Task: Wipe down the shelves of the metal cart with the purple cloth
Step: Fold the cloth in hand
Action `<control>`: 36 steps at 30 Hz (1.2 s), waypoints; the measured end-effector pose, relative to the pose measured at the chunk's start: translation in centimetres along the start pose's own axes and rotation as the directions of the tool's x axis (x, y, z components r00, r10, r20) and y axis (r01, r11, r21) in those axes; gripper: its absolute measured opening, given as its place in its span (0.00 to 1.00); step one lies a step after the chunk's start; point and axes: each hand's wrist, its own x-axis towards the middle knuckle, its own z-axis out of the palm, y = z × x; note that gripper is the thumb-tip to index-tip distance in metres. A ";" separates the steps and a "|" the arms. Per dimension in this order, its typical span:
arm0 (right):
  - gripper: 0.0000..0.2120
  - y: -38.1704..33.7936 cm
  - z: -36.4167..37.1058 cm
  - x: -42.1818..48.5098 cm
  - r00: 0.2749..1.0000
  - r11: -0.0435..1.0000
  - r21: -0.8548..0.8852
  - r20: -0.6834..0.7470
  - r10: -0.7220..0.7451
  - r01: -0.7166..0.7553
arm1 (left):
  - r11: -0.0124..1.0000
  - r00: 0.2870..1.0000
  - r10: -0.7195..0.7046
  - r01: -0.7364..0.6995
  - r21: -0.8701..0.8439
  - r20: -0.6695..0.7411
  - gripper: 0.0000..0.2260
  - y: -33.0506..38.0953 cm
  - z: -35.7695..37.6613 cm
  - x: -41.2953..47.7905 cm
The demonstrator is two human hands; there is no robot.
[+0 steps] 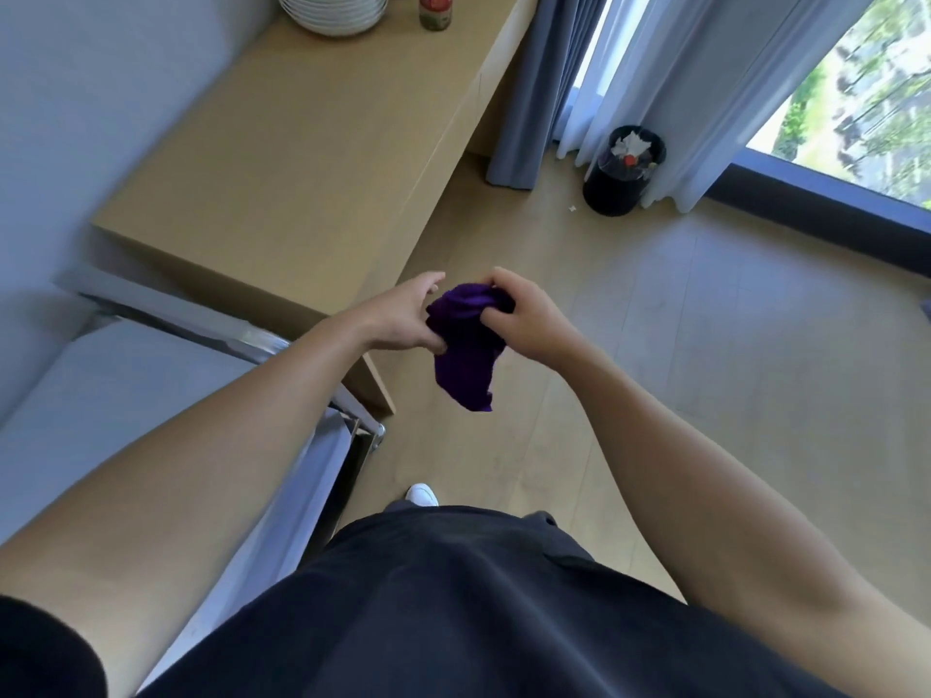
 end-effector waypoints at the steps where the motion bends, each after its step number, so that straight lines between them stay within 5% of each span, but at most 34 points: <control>1: 0.10 -0.4 -0.2 0.6 1.000 0.997 0.074 -0.014 0.018 -0.017 | 0.998 0.999 0.005 -0.002 -0.057 0.053 0.32 -0.4 -0.3 0.2; 5: 0.08 -0.9 -0.9 2.5 0.991 0.965 0.231 -0.020 0.132 -0.124 | 0.992 0.998 0.054 -0.056 -0.116 -0.024 0.09 -1.1 -0.9 0.9; 9: 0.22 -0.5 -1.4 3.7 0.989 0.967 0.206 0.050 0.140 -0.148 | 0.993 0.993 0.041 -0.053 -0.106 -0.114 0.04 -0.8 -1.9 2.0; 16: 0.08 0.3 -2.3 10.1 0.976 0.983 0.090 -0.139 0.169 -0.157 | 0.944 0.958 -0.176 0.099 -0.314 -0.227 0.18 -1.2 -3.9 4.9; 21: 0.06 0.5 -4.3 16.2 0.987 0.987 0.028 -0.025 0.157 -0.156 | 0.914 0.909 -0.257 0.119 -0.387 -0.327 0.18 -1.1 -5.9 7.6; 26: 0.08 0.4 -4.8 21.8 0.991 0.994 -0.002 0.079 0.108 -0.109 | 0.907 0.681 -0.391 0.171 -0.385 -0.619 0.12 -0.5 -7.6 10.0; 29: 0.09 -0.6 -3.7 24.3 0.978 0.995 -0.030 0.185 0.096 -0.092 | 0.849 0.545 -0.507 0.179 -0.497 -0.668 0.13 -1.2 -8.8 9.5; 36: 0.11 -4.2 2.0 28.9 0.948 0.996 -0.086 0.317 0.024 0.004 | 0.870 0.388 -0.470 0.353 -0.343 -0.792 0.11 -5.5 -11.7 6.9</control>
